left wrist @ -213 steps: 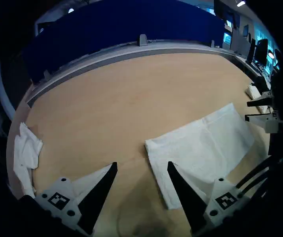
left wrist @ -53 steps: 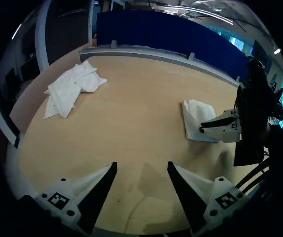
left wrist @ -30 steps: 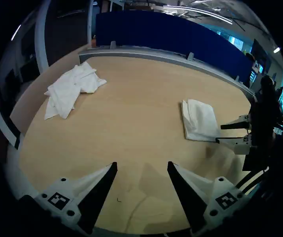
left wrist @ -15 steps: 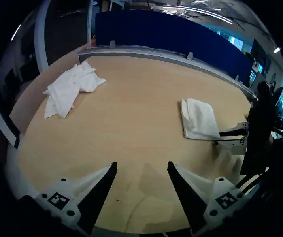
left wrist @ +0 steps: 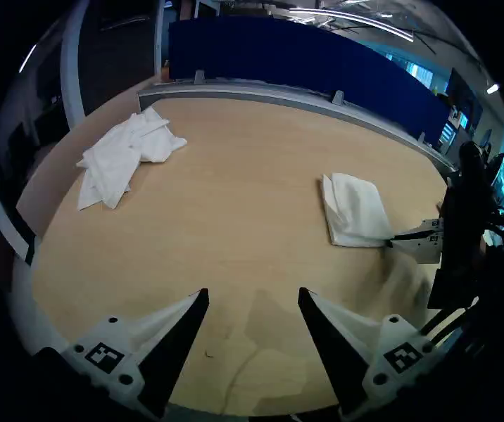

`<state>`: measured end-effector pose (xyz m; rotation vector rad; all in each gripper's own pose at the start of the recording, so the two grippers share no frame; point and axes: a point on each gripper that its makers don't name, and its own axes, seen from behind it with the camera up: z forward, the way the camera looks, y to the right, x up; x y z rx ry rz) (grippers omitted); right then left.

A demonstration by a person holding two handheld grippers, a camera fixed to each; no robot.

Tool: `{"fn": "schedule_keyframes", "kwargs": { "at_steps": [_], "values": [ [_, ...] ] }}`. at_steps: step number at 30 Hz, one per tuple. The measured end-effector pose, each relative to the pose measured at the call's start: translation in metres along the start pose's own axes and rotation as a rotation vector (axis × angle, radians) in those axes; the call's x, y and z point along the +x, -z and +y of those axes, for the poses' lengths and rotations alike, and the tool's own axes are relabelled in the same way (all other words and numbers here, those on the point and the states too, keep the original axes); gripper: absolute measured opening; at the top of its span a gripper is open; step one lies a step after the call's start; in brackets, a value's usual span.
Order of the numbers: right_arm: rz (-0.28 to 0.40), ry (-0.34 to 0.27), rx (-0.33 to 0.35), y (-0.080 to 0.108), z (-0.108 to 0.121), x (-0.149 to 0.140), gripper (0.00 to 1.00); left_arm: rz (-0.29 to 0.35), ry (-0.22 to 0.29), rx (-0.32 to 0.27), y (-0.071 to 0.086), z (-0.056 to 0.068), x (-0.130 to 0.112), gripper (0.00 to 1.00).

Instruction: Fold towel

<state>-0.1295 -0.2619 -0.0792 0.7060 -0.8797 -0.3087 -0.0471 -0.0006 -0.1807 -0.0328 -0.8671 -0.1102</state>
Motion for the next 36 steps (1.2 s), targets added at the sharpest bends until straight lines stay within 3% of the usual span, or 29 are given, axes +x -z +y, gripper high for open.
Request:
{"fn": "schedule_keyframes", "kwargs": {
  "at_steps": [6,12,26,36],
  "values": [
    [0.024,0.013,-0.001,0.005,0.002,0.01,0.04,0.001,0.0,-0.004,0.0,0.001,0.002,0.94],
    [0.086,0.006,-0.015,0.021,0.008,0.037,0.04,0.008,-0.005,-0.01,0.0,0.004,0.007,0.94],
    [0.265,0.067,-0.06,0.097,0.029,0.129,0.04,0.054,-0.018,-0.033,0.005,0.017,0.034,0.94],
    [0.321,0.072,-0.104,0.135,0.052,0.154,0.04,0.079,-0.022,-0.048,0.01,0.027,0.046,0.94]
  ]
}}
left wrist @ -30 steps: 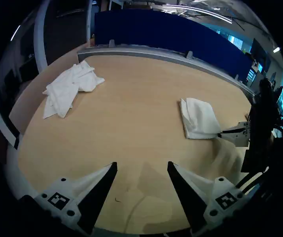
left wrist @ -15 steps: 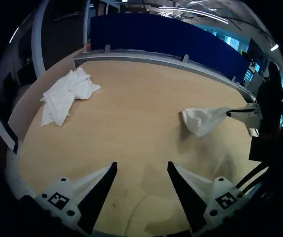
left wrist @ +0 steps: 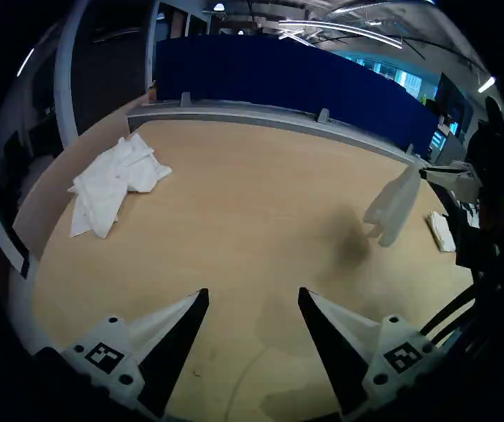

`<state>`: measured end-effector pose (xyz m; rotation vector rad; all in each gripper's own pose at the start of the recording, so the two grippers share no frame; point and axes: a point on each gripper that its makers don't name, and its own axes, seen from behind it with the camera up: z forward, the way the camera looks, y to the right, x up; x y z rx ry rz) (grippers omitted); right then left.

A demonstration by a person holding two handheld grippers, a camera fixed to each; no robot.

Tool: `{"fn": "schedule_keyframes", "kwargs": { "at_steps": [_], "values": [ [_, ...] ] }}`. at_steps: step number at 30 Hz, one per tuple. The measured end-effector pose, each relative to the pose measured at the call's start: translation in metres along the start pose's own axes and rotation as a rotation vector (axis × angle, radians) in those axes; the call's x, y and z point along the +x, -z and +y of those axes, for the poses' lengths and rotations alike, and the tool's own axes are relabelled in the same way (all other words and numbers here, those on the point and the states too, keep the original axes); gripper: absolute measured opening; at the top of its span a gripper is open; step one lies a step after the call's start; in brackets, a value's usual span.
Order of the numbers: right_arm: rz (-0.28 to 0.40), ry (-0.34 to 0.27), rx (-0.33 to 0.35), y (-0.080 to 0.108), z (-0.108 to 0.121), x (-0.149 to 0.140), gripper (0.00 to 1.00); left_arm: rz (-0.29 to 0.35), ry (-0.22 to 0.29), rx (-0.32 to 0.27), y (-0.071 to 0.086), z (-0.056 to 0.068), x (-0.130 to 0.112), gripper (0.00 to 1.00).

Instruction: Fold towel

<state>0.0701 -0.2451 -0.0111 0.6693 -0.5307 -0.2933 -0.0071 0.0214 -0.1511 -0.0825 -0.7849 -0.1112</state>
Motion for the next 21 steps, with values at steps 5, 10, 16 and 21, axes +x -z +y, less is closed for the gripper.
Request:
{"fn": "schedule_keyframes", "kwargs": {
  "at_steps": [5,10,16,21],
  "values": [
    [0.006,-0.008,-0.021,0.007,0.014,0.001,0.04,0.005,-0.007,-0.009,0.001,0.007,0.003,0.94],
    [0.016,-0.026,-0.044,0.014,0.03,0.002,0.04,0.005,-0.015,-0.014,0.0,0.012,0.005,0.94],
    [0.016,-0.034,-0.075,0.026,0.057,-0.001,0.04,0.004,-0.025,-0.018,-0.003,0.018,0.006,0.94],
    [0.009,-0.033,-0.107,0.039,0.085,-0.007,0.04,0.003,-0.034,-0.02,-0.006,0.025,0.007,0.94]
  ]
}}
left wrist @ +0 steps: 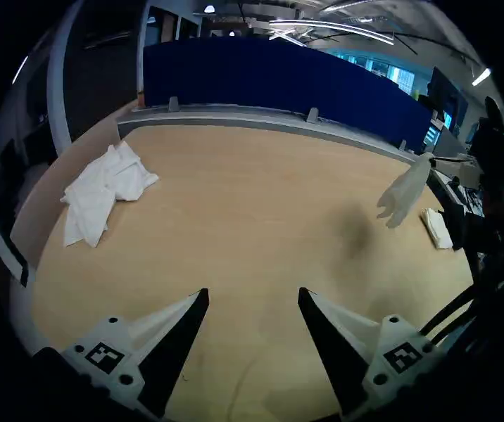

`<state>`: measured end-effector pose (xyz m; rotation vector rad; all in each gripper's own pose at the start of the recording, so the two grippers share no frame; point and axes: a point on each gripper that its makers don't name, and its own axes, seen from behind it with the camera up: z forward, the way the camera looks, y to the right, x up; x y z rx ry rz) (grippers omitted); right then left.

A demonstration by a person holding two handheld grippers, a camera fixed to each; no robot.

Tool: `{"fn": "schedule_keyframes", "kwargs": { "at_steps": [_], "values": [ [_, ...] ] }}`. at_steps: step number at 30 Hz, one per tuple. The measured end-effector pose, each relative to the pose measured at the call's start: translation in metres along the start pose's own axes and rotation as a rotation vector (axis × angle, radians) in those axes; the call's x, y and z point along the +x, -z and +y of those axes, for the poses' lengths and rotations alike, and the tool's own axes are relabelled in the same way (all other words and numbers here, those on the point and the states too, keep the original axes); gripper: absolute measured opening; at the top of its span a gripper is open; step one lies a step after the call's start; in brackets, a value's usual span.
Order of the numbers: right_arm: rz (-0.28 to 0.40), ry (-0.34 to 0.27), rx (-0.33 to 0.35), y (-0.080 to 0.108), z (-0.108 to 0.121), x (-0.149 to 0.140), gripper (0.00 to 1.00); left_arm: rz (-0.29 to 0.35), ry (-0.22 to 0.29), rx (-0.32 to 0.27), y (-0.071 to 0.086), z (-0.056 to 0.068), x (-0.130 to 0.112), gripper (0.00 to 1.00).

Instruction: Fold towel

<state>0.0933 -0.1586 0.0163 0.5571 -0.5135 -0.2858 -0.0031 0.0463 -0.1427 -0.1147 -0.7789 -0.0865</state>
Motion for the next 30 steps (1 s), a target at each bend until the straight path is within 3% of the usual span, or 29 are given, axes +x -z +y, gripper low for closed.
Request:
{"fn": "schedule_keyframes", "kwargs": {
  "at_steps": [18,30],
  "values": [
    [-0.043,-0.016,-0.114,0.038,0.128,-0.038,0.04,-0.02,-0.001,0.001,-0.012,0.023,0.003,0.94],
    [-0.078,-0.025,-0.188,0.057,0.21,-0.059,0.04,-0.036,-0.016,0.014,-0.019,0.032,0.004,0.94]
  ]
}}
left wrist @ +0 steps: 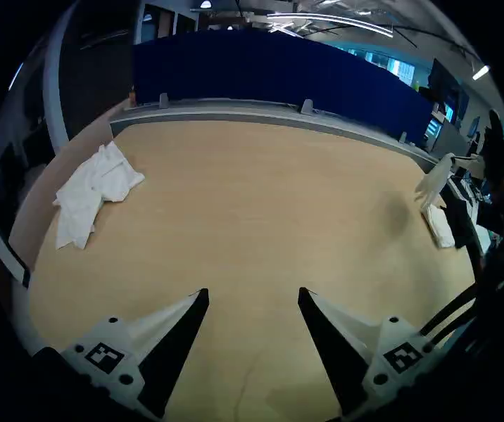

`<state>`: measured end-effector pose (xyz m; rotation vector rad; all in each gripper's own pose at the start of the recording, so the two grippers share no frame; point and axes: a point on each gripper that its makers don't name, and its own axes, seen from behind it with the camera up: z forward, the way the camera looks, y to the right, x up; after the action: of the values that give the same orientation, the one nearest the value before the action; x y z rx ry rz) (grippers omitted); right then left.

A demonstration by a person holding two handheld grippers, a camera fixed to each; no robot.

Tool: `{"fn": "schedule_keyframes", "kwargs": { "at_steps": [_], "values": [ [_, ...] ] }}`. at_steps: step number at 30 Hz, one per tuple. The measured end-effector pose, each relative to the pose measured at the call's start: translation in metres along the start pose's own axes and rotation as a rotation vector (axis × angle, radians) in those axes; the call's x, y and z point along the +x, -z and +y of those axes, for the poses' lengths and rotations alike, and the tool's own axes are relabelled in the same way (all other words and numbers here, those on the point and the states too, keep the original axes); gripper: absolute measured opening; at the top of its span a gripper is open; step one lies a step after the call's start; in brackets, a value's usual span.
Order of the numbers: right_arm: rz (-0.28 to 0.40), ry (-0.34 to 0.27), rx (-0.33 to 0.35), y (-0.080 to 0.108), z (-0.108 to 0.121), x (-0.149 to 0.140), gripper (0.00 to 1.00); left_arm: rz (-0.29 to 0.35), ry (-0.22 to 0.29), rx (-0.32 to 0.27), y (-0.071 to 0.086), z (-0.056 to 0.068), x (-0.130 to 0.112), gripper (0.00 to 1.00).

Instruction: Fold towel

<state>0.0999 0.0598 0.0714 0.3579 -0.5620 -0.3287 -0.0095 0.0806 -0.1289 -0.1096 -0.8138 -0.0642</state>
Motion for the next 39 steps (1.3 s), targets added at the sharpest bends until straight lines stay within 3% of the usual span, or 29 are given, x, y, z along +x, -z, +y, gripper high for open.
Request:
{"fn": "schedule_keyframes", "kwargs": {
  "at_steps": [9,15,27,39],
  "values": [
    [-0.029,-0.008,-0.053,-0.002,0.053,-0.011,0.04,-0.006,-0.002,0.006,-0.003,0.006,0.002,0.94],
    [-0.031,-0.036,-0.068,-0.004,0.073,-0.015,0.04,-0.009,-0.012,0.008,-0.004,0.01,0.004,0.94],
    [-0.055,-0.059,-0.082,-0.004,0.094,-0.033,0.04,-0.014,-0.025,0.007,-0.007,0.021,0.006,0.94],
    [-0.102,-0.087,-0.091,0.012,0.1,-0.074,0.04,-0.017,-0.045,-0.007,-0.009,0.034,0.008,0.94]
  ]
}}
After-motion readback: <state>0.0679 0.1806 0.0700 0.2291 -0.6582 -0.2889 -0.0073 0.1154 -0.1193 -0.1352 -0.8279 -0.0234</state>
